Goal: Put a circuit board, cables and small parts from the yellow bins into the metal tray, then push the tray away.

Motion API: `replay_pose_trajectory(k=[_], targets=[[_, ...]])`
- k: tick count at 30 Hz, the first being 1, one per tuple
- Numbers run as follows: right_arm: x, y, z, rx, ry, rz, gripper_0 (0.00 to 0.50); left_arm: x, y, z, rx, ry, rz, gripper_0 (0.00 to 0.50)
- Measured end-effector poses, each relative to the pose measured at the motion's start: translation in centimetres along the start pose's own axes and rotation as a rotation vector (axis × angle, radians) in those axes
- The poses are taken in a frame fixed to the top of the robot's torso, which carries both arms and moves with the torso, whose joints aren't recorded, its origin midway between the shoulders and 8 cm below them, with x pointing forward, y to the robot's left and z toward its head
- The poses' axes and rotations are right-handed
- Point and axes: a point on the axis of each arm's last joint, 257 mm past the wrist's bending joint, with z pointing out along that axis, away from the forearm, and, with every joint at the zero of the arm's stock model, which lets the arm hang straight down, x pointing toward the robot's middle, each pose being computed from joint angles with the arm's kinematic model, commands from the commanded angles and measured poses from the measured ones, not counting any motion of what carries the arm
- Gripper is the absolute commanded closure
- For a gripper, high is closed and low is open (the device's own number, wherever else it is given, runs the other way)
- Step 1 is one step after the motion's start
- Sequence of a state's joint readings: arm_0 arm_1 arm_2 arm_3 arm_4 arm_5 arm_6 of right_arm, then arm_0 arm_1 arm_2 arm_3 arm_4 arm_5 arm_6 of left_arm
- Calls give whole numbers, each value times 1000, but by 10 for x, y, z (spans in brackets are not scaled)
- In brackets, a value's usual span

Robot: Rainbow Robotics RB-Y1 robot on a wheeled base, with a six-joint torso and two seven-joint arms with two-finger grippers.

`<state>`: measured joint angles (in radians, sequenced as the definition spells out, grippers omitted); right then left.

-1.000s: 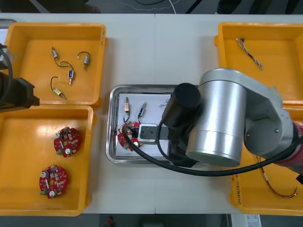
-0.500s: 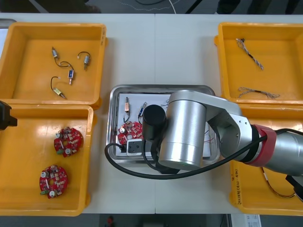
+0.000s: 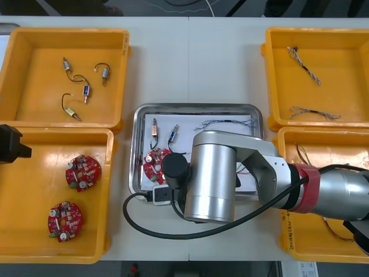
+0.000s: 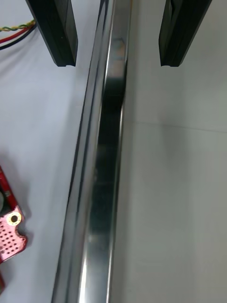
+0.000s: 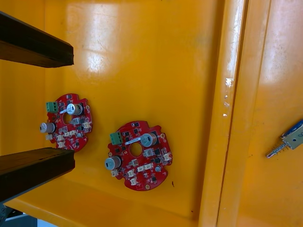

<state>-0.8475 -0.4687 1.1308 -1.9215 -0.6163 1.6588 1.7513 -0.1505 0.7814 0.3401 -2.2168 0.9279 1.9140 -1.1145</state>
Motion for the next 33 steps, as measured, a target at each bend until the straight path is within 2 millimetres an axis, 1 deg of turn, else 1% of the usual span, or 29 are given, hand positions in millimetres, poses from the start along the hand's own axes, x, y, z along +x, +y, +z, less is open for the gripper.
replay_pose_trajectory(k=[5, 13, 14, 15, 16, 17, 18, 19, 27, 31, 33], targets=[[5, -2, 6, -2, 18, 13, 0, 0, 0, 0, 0, 0, 1, 0], [6, -10, 9, 19, 19, 23, 0, 0, 0, 0, 1, 0, 1, 0], [6, -11, 9, 20, 20, 24, 30, 0, 0, 0, 1, 0, 1, 0], [6, -11, 9, 21, 20, 24, 194, 0, 0, 0, 1, 0, 1, 0], [6, -11, 9, 22, 20, 24, 288, 0, 0, 0, 1, 0, 1, 0], [6, -11, 9, 23, 20, 24, 423, 0, 0, 0, 1, 0, 1, 0], [6, -11, 9, 23, 20, 24, 476, 0, 0, 0, 1, 0, 1, 0], [6, -11, 9, 23, 20, 24, 500, 0, 0, 0, 1, 0, 1, 0], [6, -19, 9, 53, 22, 25, 500, 0, 0, 0, 1, -1, 1, 0], [6, -28, 8, 86, 20, 26, 500, 0, 0, 0, 1, -1, 1, 0], [6, -35, 7, 116, 20, 27, 500, 0, 0, 0, 1, -1, 1, 0]])
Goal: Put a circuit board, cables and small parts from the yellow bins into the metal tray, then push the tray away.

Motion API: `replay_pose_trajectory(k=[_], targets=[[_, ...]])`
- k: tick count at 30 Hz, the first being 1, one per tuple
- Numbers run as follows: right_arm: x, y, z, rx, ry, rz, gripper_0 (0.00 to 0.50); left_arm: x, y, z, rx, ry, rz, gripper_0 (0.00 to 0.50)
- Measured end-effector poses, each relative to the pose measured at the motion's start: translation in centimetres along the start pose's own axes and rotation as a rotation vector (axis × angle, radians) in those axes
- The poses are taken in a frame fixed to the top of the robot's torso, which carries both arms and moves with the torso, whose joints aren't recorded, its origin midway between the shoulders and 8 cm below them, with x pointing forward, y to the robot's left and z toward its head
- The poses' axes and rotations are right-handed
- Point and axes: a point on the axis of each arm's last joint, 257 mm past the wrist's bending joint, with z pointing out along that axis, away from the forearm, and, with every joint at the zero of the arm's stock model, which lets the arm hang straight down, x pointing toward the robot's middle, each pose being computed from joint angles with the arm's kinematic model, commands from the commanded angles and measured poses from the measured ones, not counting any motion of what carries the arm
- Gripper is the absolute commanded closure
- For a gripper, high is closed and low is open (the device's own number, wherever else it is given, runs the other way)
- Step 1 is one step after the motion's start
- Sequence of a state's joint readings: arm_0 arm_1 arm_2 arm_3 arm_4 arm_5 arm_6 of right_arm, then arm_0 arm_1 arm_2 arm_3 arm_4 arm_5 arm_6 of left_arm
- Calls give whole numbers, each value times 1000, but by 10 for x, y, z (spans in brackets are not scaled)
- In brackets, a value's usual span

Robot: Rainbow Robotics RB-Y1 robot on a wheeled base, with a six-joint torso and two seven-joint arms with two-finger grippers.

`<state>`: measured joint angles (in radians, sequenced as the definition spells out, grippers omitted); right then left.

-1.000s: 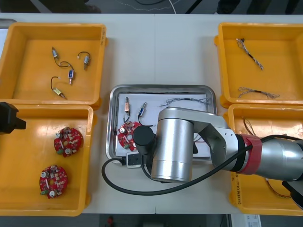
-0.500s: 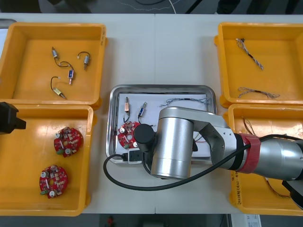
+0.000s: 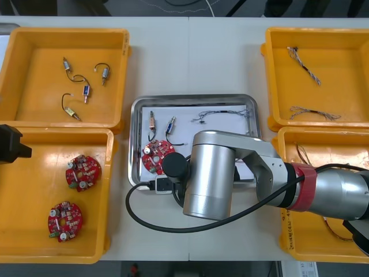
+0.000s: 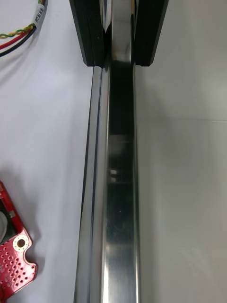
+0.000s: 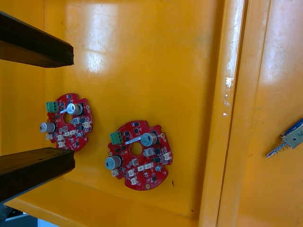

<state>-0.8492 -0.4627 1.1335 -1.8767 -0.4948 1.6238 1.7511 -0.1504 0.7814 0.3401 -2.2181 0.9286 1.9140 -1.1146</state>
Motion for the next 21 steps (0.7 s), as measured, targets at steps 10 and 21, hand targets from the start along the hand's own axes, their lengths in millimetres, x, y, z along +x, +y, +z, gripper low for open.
replay_pose_trajectory(k=[10, 21], targets=[[2, -48, 1, 127, 14, 14, 500, 0, 0, 0, 0, 0, 0, 0], [4, -111, -7, 236, 36, 28, 500, 0, 0, 0, 0, 0, 0, 0]])
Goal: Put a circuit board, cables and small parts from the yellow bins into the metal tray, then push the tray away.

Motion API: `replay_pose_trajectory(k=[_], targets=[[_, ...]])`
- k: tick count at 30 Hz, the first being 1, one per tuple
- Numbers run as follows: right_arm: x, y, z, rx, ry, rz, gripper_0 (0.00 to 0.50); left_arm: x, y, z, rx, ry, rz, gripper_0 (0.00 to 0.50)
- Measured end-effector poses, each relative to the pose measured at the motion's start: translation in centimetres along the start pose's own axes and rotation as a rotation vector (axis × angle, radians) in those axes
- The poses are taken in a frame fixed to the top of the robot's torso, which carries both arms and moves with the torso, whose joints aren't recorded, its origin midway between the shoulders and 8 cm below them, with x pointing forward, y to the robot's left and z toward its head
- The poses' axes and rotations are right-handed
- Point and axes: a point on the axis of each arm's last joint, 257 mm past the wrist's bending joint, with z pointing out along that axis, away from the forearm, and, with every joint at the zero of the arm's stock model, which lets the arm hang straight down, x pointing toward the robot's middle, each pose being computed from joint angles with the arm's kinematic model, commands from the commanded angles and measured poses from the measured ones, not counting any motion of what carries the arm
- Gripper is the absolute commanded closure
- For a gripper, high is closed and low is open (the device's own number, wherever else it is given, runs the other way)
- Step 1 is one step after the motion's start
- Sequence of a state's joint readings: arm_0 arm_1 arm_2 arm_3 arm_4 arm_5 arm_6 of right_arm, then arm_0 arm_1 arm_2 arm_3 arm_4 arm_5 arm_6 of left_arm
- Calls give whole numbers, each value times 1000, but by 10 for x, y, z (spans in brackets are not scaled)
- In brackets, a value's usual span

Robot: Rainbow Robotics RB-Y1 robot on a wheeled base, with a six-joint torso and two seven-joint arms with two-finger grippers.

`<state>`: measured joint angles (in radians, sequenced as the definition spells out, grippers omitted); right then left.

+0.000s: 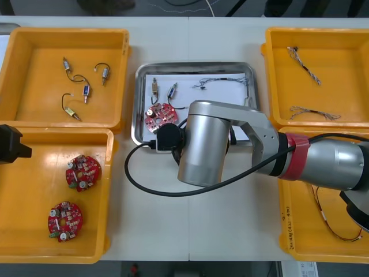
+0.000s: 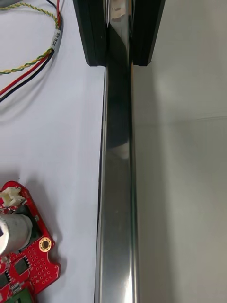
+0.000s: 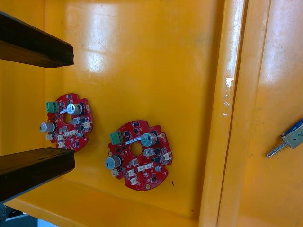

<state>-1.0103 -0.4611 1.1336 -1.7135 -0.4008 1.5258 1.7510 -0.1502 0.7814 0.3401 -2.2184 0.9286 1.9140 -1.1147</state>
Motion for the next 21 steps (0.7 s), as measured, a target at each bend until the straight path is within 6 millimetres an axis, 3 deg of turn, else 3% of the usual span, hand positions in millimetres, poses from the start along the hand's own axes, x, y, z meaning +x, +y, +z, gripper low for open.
replay_pose_trajectory(k=[16, 21], targets=[[-4, -65, 9, 80, 29, 42, 500, 0, 0, 0, 0, 0, 0, 0], [-15, -86, 15, 110, -7, 61, 500, 0, 0, 0, 0, 0, 0, 0]])
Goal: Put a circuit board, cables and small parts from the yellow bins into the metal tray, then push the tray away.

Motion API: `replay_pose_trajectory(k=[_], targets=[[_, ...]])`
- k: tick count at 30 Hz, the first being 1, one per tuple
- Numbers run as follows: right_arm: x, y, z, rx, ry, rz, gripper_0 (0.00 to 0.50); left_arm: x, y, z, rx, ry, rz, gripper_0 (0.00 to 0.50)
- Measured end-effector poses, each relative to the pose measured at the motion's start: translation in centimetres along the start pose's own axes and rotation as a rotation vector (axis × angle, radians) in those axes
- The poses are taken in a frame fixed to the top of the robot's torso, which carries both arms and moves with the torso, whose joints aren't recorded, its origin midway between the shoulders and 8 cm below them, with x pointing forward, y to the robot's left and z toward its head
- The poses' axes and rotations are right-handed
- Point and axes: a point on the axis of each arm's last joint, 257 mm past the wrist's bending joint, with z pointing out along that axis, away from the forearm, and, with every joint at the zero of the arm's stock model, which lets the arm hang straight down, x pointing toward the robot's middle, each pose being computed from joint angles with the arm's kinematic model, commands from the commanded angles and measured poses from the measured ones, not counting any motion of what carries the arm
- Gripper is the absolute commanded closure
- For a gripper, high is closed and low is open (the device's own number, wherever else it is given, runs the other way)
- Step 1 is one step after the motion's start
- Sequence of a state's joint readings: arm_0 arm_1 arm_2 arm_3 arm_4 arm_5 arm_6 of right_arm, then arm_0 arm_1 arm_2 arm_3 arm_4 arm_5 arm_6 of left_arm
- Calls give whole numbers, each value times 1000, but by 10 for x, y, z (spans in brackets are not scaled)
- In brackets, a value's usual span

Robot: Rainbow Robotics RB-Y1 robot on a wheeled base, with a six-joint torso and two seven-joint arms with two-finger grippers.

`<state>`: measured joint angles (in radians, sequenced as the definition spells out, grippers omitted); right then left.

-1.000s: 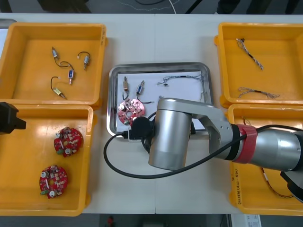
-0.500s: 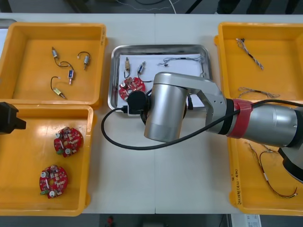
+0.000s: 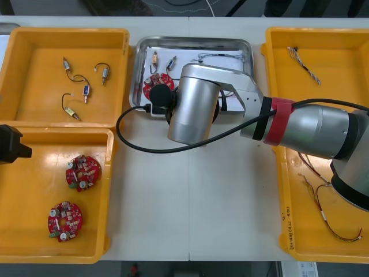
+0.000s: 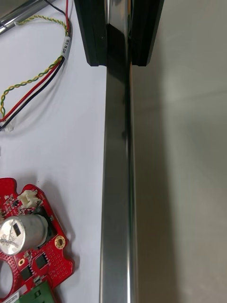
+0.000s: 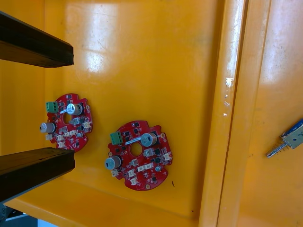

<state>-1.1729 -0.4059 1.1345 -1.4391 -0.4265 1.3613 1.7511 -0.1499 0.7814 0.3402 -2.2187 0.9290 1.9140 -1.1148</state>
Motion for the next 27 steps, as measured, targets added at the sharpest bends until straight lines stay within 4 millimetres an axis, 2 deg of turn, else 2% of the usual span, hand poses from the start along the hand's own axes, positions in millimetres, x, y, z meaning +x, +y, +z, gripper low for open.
replay_pose_trajectory(k=[6, 19, 27], targets=[[-2, -20, 13, 30, -29, 28, 500, 0, 0, 0, 0, 0, 0, 0], [0, -56, 28, 85, -58, 1, 500, 0, 0, 0, 0, 0, 0, 0], [1, -72, 39, 113, -85, 3, 500, 0, 0, 0, 0, 0, 0, 0]])
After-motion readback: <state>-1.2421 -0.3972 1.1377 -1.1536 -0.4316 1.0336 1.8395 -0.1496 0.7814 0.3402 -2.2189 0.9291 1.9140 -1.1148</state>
